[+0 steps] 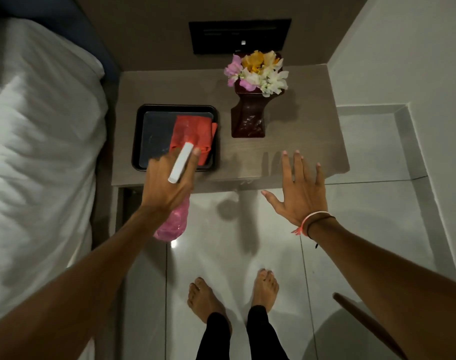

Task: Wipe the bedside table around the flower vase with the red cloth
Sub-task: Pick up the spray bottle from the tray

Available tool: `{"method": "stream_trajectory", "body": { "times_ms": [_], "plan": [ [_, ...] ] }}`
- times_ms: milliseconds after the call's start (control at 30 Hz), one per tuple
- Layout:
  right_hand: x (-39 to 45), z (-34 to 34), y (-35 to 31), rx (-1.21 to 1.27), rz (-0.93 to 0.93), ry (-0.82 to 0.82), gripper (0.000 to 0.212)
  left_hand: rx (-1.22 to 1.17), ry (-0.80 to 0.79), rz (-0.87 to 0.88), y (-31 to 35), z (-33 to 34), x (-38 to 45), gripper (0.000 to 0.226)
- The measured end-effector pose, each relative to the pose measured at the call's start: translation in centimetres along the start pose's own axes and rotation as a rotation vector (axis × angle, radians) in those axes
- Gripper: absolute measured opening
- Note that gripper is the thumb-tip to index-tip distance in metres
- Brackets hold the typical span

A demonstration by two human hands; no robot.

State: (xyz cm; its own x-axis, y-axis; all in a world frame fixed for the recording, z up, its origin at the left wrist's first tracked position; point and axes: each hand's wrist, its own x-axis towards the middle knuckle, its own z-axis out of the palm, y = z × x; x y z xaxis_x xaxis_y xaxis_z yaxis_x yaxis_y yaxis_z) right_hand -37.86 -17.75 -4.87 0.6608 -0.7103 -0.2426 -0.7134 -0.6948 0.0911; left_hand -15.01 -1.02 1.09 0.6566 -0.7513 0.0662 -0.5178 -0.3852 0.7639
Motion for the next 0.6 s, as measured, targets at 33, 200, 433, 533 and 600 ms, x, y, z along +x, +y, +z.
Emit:
{"method": "stream_trajectory", "body": {
  "times_ms": [33,200,433,533,600],
  "plan": [
    [0.2,-0.1,-0.7,0.006,-0.009,-0.002,0.101,-0.011,0.069,0.031,-0.1,-1.0,0.7,0.036],
    [1.8,-0.7,-4.7,0.065,-0.063,0.009,0.101,0.043,0.319,0.1,-1.8,-5.4,5.7,0.048],
    [5.4,-1.3,-10.1,0.147,-0.124,0.073,0.095,-0.037,0.501,0.064,-2.9,-7.3,13.4,0.045],
    [7.5,-1.8,-12.0,0.209,-0.135,0.139,0.084,-0.143,0.55,0.059,-4.1,-6.7,15.7,0.043],
    [8.9,-1.9,-13.1,0.227,-0.151,0.175,0.077,-0.246,0.534,0.051,-5.3,-6.1,16.7,0.043]
  ]
}}
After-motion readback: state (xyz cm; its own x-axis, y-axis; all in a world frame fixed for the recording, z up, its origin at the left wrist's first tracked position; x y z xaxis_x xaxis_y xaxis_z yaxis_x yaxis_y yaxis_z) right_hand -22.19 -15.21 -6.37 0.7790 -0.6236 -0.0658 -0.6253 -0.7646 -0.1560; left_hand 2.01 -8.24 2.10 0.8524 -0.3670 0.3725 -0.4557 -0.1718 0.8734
